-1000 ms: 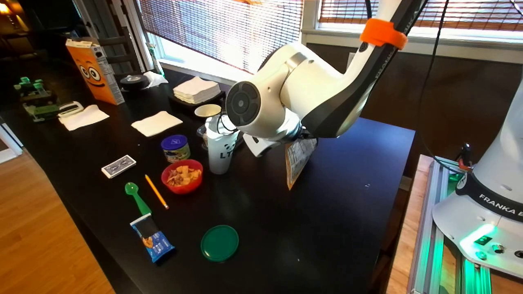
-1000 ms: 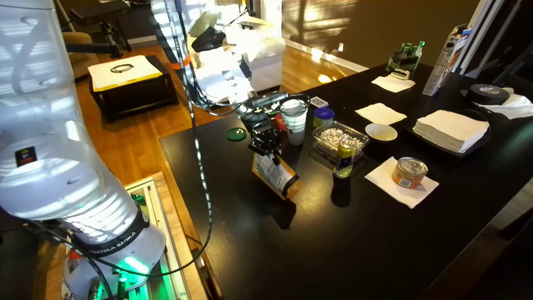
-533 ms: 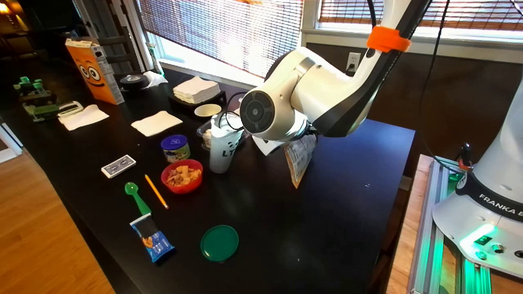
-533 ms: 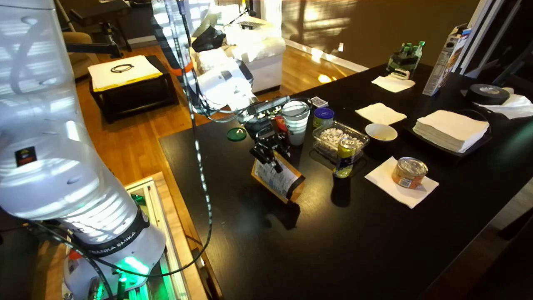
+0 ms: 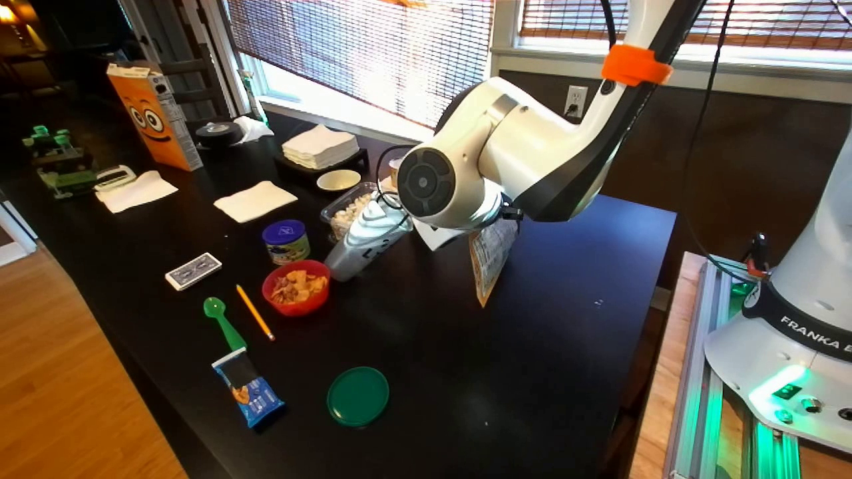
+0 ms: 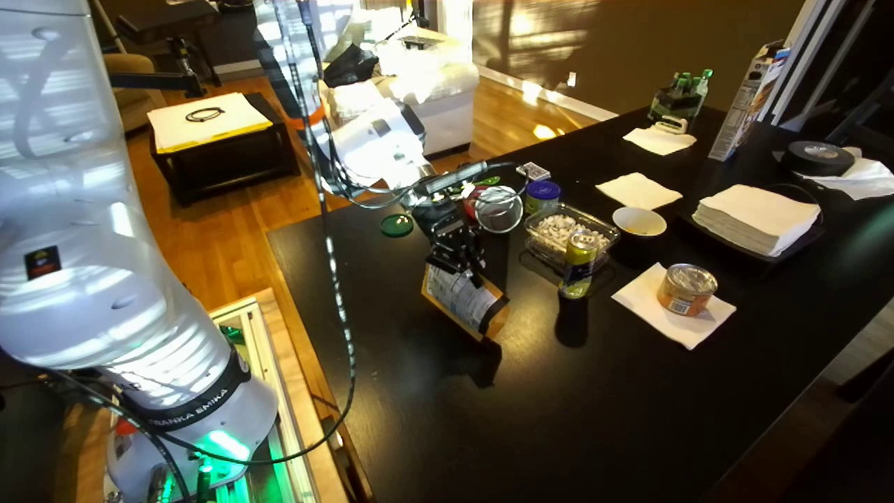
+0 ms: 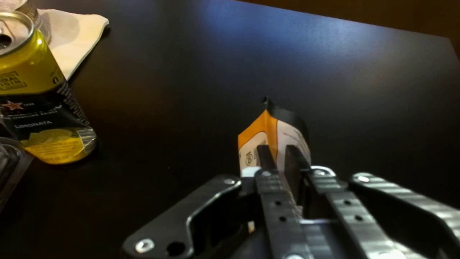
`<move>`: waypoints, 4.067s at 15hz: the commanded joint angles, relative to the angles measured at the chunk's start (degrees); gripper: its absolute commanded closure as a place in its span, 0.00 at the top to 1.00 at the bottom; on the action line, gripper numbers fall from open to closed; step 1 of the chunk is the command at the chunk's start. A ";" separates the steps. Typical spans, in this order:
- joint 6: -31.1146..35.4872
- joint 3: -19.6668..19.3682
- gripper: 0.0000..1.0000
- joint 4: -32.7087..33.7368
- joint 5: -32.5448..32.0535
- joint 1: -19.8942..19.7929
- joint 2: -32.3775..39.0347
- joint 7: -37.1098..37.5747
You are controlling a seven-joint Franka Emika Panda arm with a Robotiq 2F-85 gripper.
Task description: Pour the contents out of the white packet
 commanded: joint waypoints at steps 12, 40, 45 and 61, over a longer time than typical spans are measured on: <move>10.92 -0.58 0.00 -1.70 -3.73 -1.23 -5.63 8.17; 15.33 -1.79 0.00 2.65 -3.05 -0.72 -4.61 4.21; 6.98 -1.10 0.00 1.71 -1.11 -0.22 -5.96 -0.79; 4.50 3.30 0.00 1.73 0.65 1.75 -3.86 -8.38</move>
